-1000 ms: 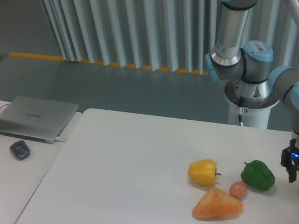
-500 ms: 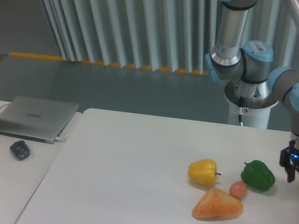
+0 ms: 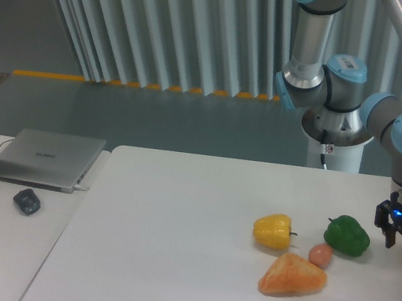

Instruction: Place the yellow pepper in a basket

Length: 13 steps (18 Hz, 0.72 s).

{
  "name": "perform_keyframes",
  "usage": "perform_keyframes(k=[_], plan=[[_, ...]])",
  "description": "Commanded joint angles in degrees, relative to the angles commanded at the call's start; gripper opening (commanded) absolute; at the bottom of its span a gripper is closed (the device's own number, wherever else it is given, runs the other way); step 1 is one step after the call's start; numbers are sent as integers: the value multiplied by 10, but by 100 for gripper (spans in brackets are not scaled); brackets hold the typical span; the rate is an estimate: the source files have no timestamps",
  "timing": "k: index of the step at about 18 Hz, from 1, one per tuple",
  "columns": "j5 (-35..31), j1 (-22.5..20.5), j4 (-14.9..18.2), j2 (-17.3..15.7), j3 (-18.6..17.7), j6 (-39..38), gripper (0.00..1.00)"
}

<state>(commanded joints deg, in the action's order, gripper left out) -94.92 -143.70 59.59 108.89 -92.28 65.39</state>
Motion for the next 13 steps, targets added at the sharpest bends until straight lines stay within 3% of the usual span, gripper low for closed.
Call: perform_keyframes(k=[3, 7, 13], plan=[[0, 10, -6, 0, -1, -20, 100], [20, 31, -8, 3, 11, -147, 100], [18, 133, -3, 22, 42, -37, 100]])
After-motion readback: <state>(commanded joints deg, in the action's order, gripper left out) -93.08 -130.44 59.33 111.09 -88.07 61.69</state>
